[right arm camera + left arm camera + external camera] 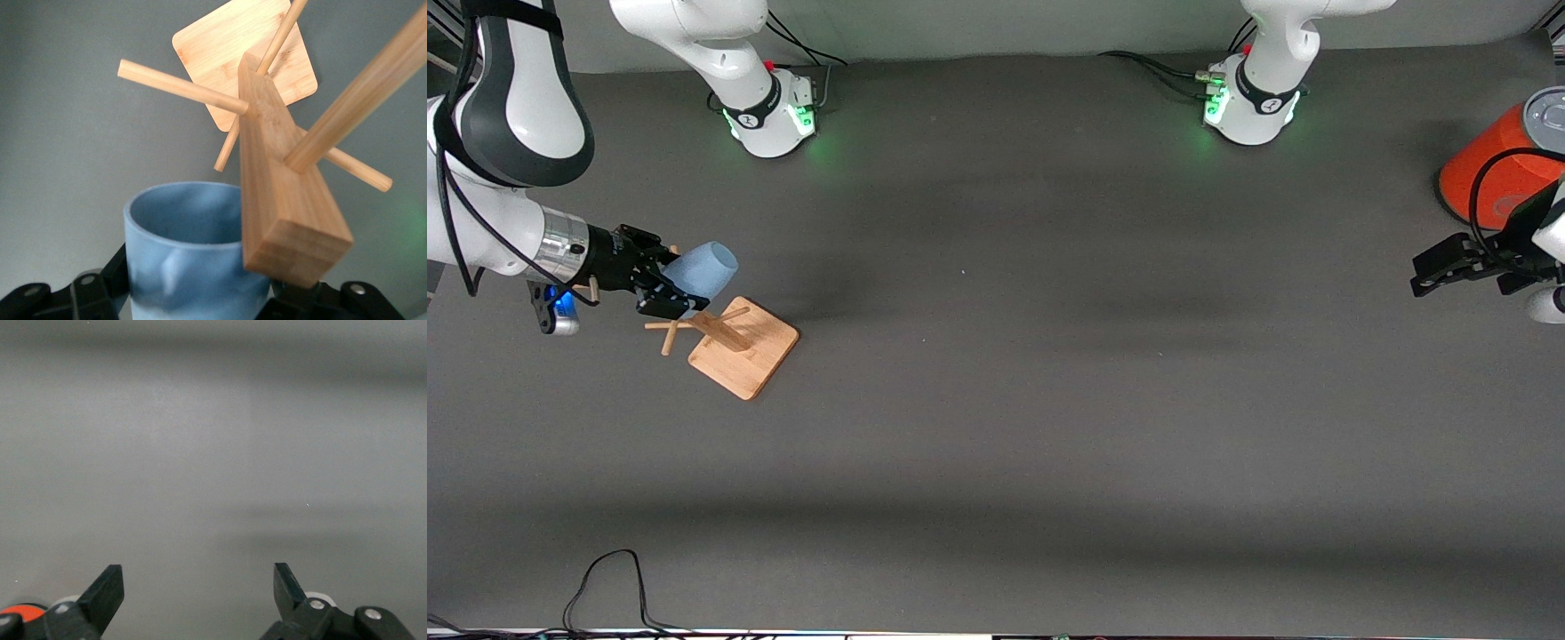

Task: Rotate and upright cup with both arms
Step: 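Pull the blue cup off the wooden peg with the right gripper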

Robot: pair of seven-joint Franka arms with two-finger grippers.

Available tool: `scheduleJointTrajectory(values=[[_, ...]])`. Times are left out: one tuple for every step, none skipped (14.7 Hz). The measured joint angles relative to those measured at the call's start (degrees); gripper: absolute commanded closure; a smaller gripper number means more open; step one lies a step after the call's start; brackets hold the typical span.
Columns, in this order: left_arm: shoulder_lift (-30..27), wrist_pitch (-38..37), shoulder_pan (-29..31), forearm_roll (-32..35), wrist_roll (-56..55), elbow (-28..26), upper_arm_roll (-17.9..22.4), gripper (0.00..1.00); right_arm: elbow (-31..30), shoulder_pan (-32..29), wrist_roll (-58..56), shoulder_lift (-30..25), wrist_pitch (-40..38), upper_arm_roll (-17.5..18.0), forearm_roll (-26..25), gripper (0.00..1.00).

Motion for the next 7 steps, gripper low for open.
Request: scheduleJointTrajectory(values=[[0.0,0.0,0.0,0.0,0.0,0.0,0.0,0.0,0.33,0.0,0.2,-0.02,-0.42,0.01,0.16,0.38],[0.0,0.0,0.0,0.0,0.0,0.0,0.0,0.0,0.58,0.0,0.57,-0.06,-0.95,0.01,0.25,0.38],[0.0,0.0,0.0,0.0,0.0,0.0,0.0,0.0,0.85,0.0,1.14,-0.07,-1.44,0.01,0.41,0.38],[0.0,0.0,0.0,0.0,0.0,0.0,0.0,0.0,1.14,0.0,1.75,-0.09,-1.97,0.01,0.9,0.38],[0.0,0.0,0.0,0.0,0.0,0.0,0.0,0.0,1.54,0.01,2.25,-0.12,-2.66,0.04,1.64,0.38],[0.0,0.0,0.0,0.0,0.0,0.0,0.0,0.0,1.98,0.01,2.81,-0.19,-3.52,0.08,2.27,0.38],[0.0,0.0,0.0,0.0,0.0,0.0,0.0,0.0,2.3,0.03,3.46,-0.37,-4.08,0.15,2.56,0.38]])
